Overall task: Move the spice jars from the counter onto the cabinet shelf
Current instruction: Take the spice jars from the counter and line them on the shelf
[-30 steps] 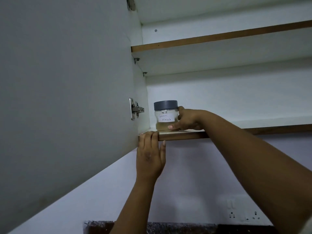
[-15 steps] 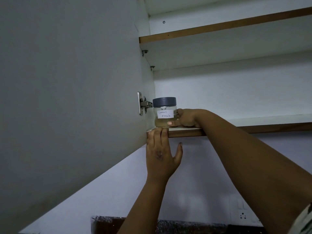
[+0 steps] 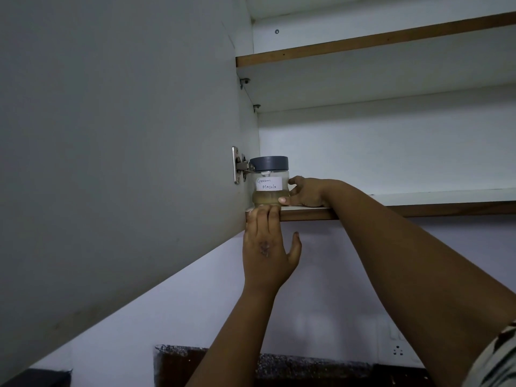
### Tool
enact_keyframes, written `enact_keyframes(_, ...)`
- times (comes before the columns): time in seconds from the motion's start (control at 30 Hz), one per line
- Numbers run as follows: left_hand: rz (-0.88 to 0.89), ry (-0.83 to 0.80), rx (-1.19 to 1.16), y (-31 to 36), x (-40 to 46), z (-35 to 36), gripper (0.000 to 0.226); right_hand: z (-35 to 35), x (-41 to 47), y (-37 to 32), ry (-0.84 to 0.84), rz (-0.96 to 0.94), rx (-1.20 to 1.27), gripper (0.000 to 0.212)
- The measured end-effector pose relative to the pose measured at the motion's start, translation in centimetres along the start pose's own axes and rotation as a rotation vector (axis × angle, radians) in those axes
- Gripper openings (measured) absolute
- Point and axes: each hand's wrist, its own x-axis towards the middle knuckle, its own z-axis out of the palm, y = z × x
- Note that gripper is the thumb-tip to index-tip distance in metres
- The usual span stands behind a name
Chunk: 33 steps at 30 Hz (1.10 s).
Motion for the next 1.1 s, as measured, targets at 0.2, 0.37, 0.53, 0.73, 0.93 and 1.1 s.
enact_keyframes(0.2, -0.016, -0.030, -0.002, 0.6, -0.1, -0.7, 0.059, 0.2, -0.4, -0.3, 0.006, 0.022, 0.010, 0.105)
enact_keyframes(0.37, -0.058, -0.027, 0.005, 1.5, 0.0, -0.9, 0.058, 0.3, -0.4, -0.7, -0.020, 0.007, -0.068, 0.085)
enact_keyframes(0.53, -0.005, -0.063, 0.042, 0.6, 0.0, -1.3, 0.060, 0.2, -0.8, -0.6, -0.006, -0.006, -0.098, 0.069)
enact_keyframes(0.73, -0.044, -0.067, 0.027, 1.4, 0.1, -1.5, 0.059, 0.6, -0.9, -0.7, 0.046, 0.011, 0.038, 0.093)
enact_keyframes(0.93, -0.094, -0.079, 0.046, 2.2, 0.2, -1.5, 0.061, 1.2, 0.0, -1.9, -0.022, 0.056, -0.032, 0.081)
enact_keyframes(1.1, -0.028, -0.118, 0.055, 1.1, 0.1, -1.8, 0.068, 0.8, -0.5, -1.1, -0.037, 0.070, 0.058, 0.084)
